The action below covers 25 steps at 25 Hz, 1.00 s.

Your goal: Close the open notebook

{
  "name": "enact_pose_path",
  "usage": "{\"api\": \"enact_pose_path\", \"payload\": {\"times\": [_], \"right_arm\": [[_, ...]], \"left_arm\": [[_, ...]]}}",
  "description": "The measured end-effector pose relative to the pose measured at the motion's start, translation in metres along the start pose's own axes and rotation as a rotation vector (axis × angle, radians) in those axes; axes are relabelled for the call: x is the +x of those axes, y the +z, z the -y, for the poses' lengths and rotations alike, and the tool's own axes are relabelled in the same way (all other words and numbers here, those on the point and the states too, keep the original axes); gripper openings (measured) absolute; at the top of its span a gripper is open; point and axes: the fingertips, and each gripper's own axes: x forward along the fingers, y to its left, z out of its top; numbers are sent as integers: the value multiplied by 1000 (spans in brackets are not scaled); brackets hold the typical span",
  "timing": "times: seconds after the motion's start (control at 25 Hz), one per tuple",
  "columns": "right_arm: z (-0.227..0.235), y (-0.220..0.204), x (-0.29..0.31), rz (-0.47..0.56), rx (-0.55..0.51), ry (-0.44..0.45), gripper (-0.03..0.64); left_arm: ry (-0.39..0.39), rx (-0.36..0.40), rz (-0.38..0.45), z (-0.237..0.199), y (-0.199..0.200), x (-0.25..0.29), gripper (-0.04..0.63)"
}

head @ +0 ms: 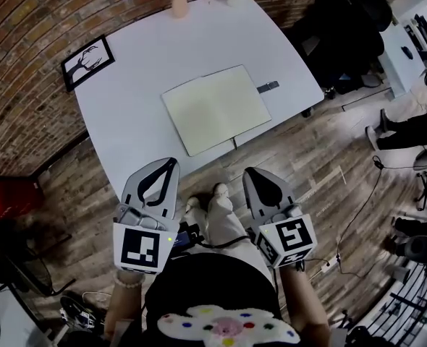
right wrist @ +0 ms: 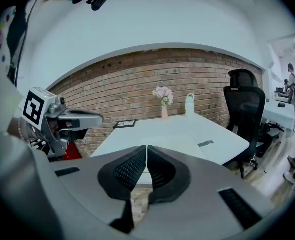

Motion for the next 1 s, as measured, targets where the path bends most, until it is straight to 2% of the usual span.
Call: {"api": "enact_pose_path", "payload": {"times": [0.24,0.56,1.0], "right_arm": [[15,-8,15,-37,36,30,35],[35,-22,37,-63,181,94,37],[60,-38,67,-113,494,166,51]], "left_arm": [[37,-17,-29,-3,-7,9,15],[96,-56,-56,-7,-17,18,15],[185,-88,-99,-10,-27,21,15]]}}
